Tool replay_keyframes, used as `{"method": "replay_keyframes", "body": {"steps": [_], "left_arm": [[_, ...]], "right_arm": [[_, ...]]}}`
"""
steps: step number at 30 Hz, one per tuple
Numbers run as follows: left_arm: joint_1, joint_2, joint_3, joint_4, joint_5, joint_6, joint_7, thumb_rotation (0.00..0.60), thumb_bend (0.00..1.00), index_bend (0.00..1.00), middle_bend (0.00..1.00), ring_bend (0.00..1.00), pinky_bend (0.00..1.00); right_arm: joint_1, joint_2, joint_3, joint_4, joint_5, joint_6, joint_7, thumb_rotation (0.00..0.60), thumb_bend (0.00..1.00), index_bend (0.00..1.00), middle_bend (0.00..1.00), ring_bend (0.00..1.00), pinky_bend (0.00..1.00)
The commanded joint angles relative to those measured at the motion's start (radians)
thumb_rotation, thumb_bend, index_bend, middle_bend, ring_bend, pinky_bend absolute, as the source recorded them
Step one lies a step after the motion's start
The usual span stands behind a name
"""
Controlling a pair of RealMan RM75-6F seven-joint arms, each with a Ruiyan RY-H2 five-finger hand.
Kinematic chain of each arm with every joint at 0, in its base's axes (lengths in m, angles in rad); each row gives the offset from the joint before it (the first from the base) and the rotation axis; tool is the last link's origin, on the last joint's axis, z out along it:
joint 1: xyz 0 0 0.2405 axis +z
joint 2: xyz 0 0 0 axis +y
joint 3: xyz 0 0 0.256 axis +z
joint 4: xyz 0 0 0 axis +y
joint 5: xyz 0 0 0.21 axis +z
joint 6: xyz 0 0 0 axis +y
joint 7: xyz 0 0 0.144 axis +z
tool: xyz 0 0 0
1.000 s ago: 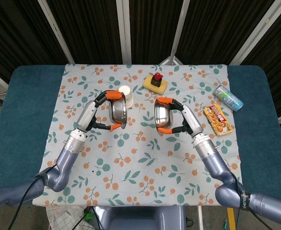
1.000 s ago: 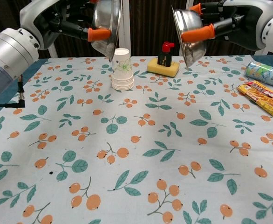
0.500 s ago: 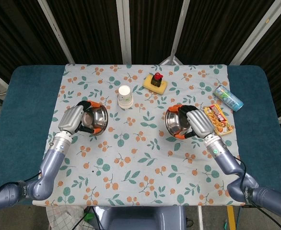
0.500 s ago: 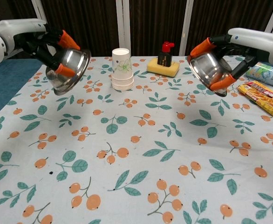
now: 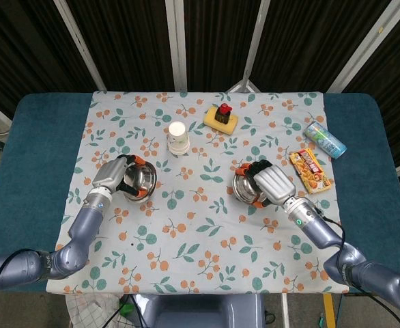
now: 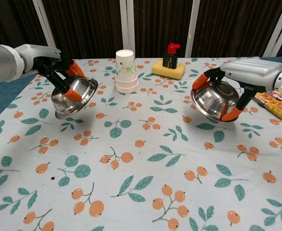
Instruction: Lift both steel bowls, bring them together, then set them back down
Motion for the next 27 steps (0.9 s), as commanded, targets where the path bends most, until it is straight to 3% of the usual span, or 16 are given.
{"method": "replay_keyframes", "body": {"steps": [1, 13, 17, 19, 22, 27], "left_arm": [[-0.027, -0.038, 0.005, 0.053, -0.038, -0.020, 0.019, 0.600, 0.04, 0.40, 0.28, 0.11, 0.34], [-0.085, -0.069, 0.058, 0.098, -0.155, -0.018, 0.143, 0.600, 0.04, 0.38, 0.25, 0.10, 0.32], [-0.087, -0.074, 0.052, 0.102, -0.143, -0.024, 0.140, 0.600, 0.04, 0.33, 0.16, 0.03, 0.22], [-0.089, -0.068, 0.055, 0.097, -0.145, -0.034, 0.144, 0.600, 0.03, 0.27, 0.09, 0.00, 0.15], [-0.092, -0.050, 0.060, 0.079, -0.149, -0.053, 0.152, 0.600, 0.02, 0.20, 0.02, 0.00, 0.12], [-0.109, 0.001, 0.078, 0.028, -0.187, -0.057, 0.193, 0.600, 0.01, 0.15, 0.00, 0.00, 0.11]], "right_arm": [[0.013, -0.014, -0.018, 0.028, -0.013, -0.011, -0.029, 0.600, 0.11, 0.47, 0.30, 0.33, 0.23], [0.022, -0.051, -0.052, 0.111, -0.008, -0.028, -0.043, 0.600, 0.11, 0.47, 0.30, 0.33, 0.23], [0.027, -0.054, -0.051, 0.115, 0.010, -0.050, -0.039, 0.600, 0.11, 0.46, 0.30, 0.29, 0.16], [0.029, -0.050, -0.051, 0.105, 0.022, -0.065, -0.038, 0.600, 0.11, 0.43, 0.29, 0.25, 0.13], [0.030, -0.045, -0.048, 0.090, 0.040, -0.082, -0.059, 0.600, 0.11, 0.33, 0.21, 0.16, 0.10], [0.029, -0.029, -0.035, 0.039, 0.090, -0.125, -0.088, 0.600, 0.11, 0.21, 0.08, 0.08, 0.06]]}}
